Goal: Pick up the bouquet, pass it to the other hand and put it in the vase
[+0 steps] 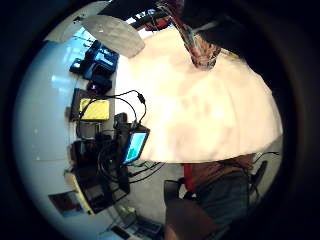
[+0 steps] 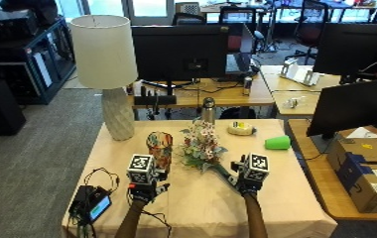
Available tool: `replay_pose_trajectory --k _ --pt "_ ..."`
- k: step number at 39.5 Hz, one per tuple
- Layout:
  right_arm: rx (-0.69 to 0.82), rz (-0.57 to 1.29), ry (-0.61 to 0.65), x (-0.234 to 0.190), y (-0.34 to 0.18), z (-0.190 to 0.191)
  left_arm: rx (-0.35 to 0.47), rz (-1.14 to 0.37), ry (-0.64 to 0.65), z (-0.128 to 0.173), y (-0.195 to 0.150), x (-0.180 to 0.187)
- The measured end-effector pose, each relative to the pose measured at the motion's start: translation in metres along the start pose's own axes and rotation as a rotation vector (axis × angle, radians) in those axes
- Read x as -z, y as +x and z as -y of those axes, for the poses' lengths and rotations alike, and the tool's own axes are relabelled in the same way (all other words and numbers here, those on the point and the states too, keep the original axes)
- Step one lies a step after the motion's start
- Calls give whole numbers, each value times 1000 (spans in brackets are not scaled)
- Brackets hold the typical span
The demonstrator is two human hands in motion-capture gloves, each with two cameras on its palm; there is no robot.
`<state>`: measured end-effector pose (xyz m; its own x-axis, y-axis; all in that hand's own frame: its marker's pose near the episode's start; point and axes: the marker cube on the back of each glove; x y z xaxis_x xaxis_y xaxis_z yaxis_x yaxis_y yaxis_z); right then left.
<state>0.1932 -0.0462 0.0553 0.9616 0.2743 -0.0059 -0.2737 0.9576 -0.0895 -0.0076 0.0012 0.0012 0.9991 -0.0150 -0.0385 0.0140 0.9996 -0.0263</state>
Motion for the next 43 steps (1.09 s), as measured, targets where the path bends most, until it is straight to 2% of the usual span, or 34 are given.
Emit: replay_pose_trajectory --k 7,12,17,21,23,28,34,37,41,43 --pt "-73 32 -52 -41 29 17 8 8 -14 -5 -2 2" --pt "-46 75 -1 -22 15 4 3 17 8 1 -4 -1" --pt "-30 96 -134 -41 10 -5 1 -3 -25 -6 3 1" --pt "-10 106 -299 -55 4 -17 -17 -17 -12 7 1 -13" --pt "-37 69 -320 -62 6 -17 -20 -20 -12 9 -1 -17" --pt "-44 81 -266 -72 4 -13 1 -22 -41 1 -1 -12" --pt "-87 -15 -128 -64 0 -10 0 -20 -26 6 -4 -16" --pt "-88 -76 -17 -59 1 2 2 -14 -23 7 -5 -18" --pt "-126 -142 -8 -59 8 4 5 -9 -34 6 -5 -18" --pt "-123 -132 35 -59 7 11 3 -12 -36 6 -4 -18"
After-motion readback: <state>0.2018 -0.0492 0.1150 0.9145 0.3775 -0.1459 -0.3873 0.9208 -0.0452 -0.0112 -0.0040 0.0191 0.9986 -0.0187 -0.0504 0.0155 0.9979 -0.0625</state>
